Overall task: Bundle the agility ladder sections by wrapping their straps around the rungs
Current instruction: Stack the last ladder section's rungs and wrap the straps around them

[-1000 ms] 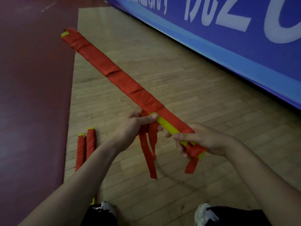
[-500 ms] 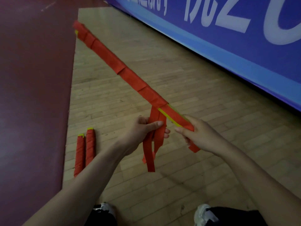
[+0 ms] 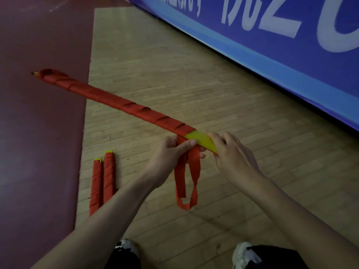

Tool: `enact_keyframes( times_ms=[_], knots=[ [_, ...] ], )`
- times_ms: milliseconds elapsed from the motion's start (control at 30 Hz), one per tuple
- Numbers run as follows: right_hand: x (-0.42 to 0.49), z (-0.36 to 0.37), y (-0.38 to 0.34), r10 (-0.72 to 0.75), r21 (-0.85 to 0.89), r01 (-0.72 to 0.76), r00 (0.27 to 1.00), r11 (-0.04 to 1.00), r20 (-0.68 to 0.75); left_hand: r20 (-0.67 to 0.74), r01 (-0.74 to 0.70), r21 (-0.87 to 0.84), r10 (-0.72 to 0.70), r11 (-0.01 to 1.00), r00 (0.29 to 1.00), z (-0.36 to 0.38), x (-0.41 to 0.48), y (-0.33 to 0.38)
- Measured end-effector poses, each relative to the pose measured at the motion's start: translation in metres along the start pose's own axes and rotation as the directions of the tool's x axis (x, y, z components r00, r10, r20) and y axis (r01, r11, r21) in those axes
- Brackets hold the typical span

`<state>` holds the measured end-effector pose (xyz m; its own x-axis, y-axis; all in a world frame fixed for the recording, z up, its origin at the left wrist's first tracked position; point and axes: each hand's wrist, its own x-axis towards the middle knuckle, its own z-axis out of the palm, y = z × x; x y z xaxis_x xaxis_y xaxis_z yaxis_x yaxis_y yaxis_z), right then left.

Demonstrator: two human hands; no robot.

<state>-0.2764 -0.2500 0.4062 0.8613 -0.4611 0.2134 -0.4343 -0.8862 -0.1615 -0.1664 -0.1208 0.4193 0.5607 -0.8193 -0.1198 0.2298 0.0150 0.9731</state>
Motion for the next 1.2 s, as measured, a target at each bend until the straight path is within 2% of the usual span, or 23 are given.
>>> enact_keyframes(
  times_ms=[267, 400, 533, 633, 733, 833, 967, 1100, 1200],
  knots=[
    [-0.003, 0.004, -0.004, -0.012, -0.071, 0.011, 1.0, 0.997, -0.016, -0.08, 0.003, 0.007, -0.003, 1.0, 0.997, 0.004, -0.002, 0.002],
    [-0.005, 0.007, -0.006, -0.007, -0.043, 0.007, 1.0, 0.999, -0.008, -0.101, 0.036, -0.024, -0.038, 0.999, 0.994, 0.0, 0.001, 0.0],
    [-0.004, 0.01, -0.004, -0.021, 0.017, 0.02, 0.999, 1.0, 0.033, -0.101, 0.051, 0.02, -0.048, 0.999, 0.994, -0.002, 0.002, -0.002],
    [0.0, 0.004, 0.006, -0.044, 0.228, 0.02, 0.994, 0.973, 0.1, -0.099, 0.045, 0.041, -0.04, 0.998, 0.994, -0.004, 0.002, -0.004],
    [0.003, -0.015, 0.022, -0.084, 0.518, -0.06, 0.964, 0.853, 0.251, -0.059, 0.046, 0.034, -0.044, 0.998, 0.997, -0.005, 0.001, -0.004],
    [0.003, -0.031, 0.038, -0.102, 0.707, -0.212, 0.922, 0.675, 0.374, -0.017, 0.039, 0.055, -0.038, 0.998, 0.999, -0.006, 0.001, 0.0],
    [0.001, -0.031, 0.043, -0.168, 0.795, -0.338, 0.864, 0.504, 0.474, 0.061, 0.015, 0.054, -0.018, 0.998, 0.998, -0.008, 0.0, 0.005],
    [-0.002, -0.027, 0.036, -0.282, 0.858, -0.458, 0.812, 0.234, 0.511, 0.095, 0.003, 0.034, -0.007, 0.999, 0.995, -0.01, 0.001, 0.008],
    [-0.003, -0.027, 0.033, -0.316, 0.871, -0.468, 0.812, 0.149, 0.491, 0.116, 0.011, 0.051, -0.017, 0.999, 0.993, -0.012, 0.0, 0.008]
  ],
)
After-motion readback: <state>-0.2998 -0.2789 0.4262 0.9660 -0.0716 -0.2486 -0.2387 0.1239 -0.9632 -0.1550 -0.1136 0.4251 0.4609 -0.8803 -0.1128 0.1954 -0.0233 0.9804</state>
